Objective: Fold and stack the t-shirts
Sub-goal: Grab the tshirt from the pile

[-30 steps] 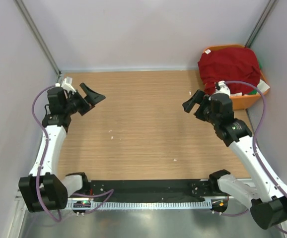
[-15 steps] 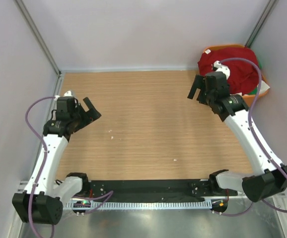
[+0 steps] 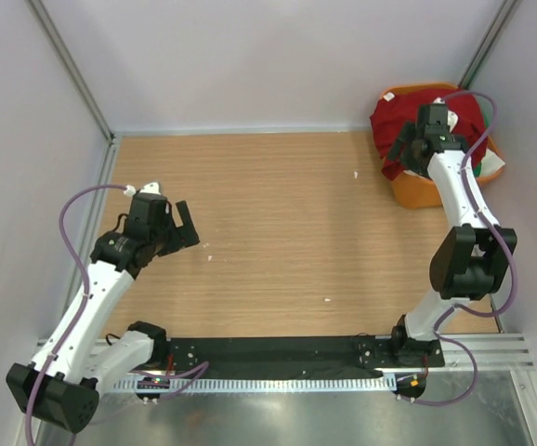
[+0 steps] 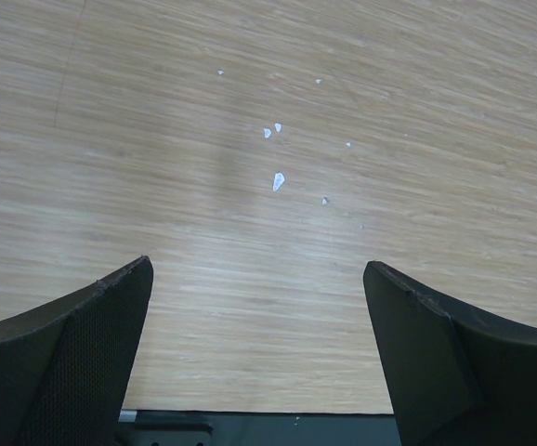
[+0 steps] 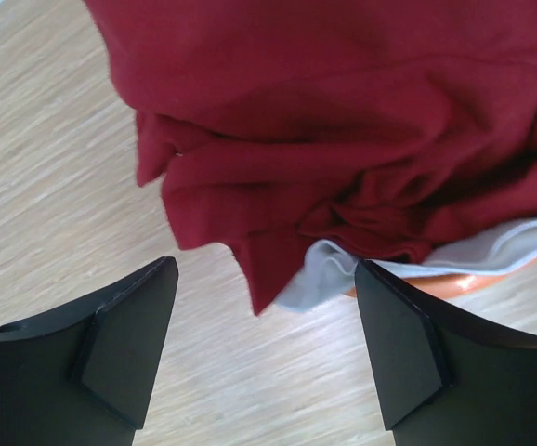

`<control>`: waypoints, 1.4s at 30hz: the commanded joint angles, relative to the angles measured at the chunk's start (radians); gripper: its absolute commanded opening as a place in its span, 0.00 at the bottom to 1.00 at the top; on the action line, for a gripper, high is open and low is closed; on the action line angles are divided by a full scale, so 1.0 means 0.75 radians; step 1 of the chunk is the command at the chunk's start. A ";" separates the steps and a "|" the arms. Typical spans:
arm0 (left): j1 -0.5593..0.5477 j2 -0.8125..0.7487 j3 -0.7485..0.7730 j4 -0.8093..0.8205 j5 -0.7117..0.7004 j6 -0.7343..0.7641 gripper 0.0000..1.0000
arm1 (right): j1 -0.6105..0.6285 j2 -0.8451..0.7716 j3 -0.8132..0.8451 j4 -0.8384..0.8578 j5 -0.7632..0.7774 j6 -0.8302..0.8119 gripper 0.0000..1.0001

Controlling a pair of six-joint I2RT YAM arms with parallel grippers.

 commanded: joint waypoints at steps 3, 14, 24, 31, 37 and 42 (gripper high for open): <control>-0.009 -0.006 -0.001 -0.001 -0.025 0.024 0.96 | 0.012 0.033 0.120 0.040 -0.001 -0.033 0.84; -0.009 0.000 -0.003 0.010 -0.011 0.026 0.95 | 0.090 0.130 0.271 0.003 0.095 -0.059 0.80; -0.009 0.029 -0.003 0.010 -0.005 0.028 0.95 | 0.127 0.278 0.296 0.005 0.193 -0.068 0.67; -0.009 0.057 -0.001 0.012 0.007 0.030 0.93 | 0.129 0.256 0.349 0.034 0.213 -0.066 0.13; -0.009 0.060 0.001 0.012 0.001 0.032 0.92 | 0.161 0.229 0.557 -0.047 0.222 -0.127 0.01; -0.009 0.053 -0.001 0.012 -0.007 0.028 0.92 | 0.465 0.286 1.132 -0.219 0.146 -0.355 0.01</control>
